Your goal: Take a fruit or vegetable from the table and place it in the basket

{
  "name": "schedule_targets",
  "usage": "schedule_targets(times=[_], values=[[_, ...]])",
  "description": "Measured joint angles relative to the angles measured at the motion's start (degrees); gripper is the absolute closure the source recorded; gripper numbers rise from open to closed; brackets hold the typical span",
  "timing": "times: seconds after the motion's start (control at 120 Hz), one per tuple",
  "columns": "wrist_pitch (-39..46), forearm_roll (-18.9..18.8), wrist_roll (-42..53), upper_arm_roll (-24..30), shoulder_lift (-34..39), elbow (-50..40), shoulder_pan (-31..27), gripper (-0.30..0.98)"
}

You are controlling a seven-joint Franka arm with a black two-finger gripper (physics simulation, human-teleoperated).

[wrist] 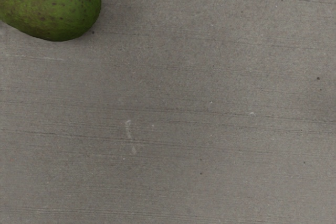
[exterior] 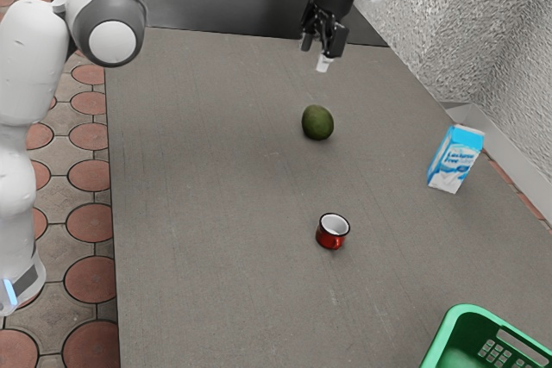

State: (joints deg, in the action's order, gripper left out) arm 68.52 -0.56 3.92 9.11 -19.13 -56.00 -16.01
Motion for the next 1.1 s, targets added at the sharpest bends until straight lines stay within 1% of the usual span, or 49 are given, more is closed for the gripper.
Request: schedule_targets(times=[0.117,0.267,0.375,0.417,0.442,0.483,0.533,0.617,0.667,0.792,0.942,1.017,1.1], values=[[3.30,-0.36,-0.46,-0.03,0.11,-0.01,0.08,0.00],[5.52,-0.10,-0.83,-0.09,0.07,0.01,-0.15,0.00],[6.51,-0.08,-0.16,-0.05,4.02,1.21,-0.26,0.00],[7.91,0.11,2.31,0.63,5.23,1.92,-0.36,0.00],[9.03,0.85,4.74,1.68,5.85,2.16,-0.36,0.00],[11.01,2.58,9.03,2.87,6.35,2.42,-0.03,0.00],[13.29,5.58,13.81,3.48,6.67,2.73,0.06,0.00],[16.52,6.07,21.16,4.08,6.64,4.12,0.25,0.00],[17.64,5.17,25.17,4.07,5.34,4.11,0.27,0.00],[19.81,0.84,34.22,3.99,-4.12,3.01,-0.24,0.00],[22.60,-3.13,44.05,3.93,-10.87,2.77,-0.35,0.00],[24.23,-5.05,48.45,1.97,-15.47,3.60,-0.68,0.00],[25.43,-6.22,52.74,0.77,-19.34,5.12,-1.65,0.00]])
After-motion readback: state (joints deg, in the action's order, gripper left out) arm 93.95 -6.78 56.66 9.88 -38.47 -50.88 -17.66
